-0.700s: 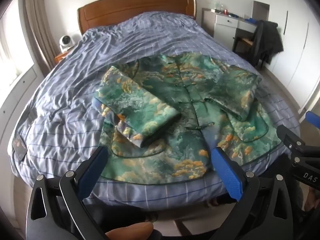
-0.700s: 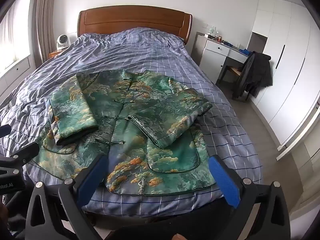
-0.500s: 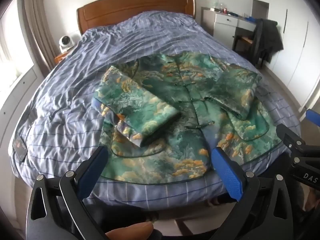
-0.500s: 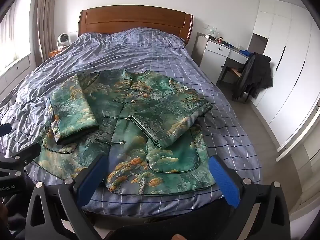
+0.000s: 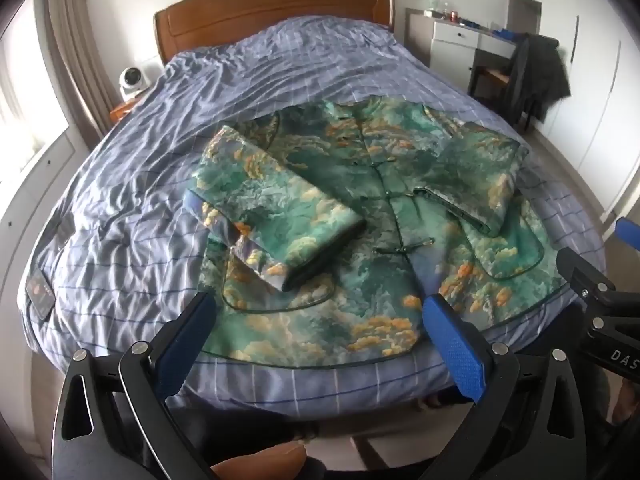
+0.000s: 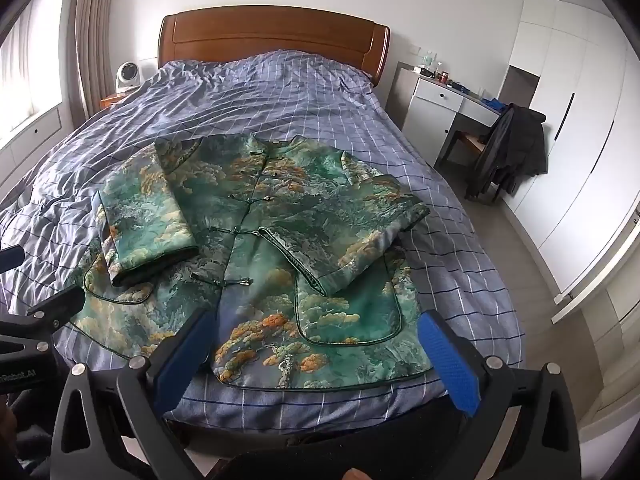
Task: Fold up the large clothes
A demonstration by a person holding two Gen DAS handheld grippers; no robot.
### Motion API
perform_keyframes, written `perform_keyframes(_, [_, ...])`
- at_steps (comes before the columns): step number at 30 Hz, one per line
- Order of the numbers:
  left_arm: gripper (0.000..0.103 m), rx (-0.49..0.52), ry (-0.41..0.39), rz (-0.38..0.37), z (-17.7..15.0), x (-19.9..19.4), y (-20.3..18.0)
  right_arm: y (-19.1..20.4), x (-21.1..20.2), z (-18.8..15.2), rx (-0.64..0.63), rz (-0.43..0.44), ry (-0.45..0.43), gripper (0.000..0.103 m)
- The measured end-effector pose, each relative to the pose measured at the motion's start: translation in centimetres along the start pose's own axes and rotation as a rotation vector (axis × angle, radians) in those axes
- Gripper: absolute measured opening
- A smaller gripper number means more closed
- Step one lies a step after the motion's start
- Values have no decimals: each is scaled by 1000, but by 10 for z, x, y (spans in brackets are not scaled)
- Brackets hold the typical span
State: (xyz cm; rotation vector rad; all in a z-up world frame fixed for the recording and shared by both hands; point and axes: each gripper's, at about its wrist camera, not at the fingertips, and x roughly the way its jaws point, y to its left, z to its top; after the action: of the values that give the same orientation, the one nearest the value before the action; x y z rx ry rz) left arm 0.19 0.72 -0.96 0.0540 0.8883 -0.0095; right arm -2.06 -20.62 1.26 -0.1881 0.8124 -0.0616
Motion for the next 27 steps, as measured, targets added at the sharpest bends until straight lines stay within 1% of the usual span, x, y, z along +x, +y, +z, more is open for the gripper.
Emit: perform_keyframes(27, [103,5,4,13,0,2,2,2,5,1,-6,0,14,103])
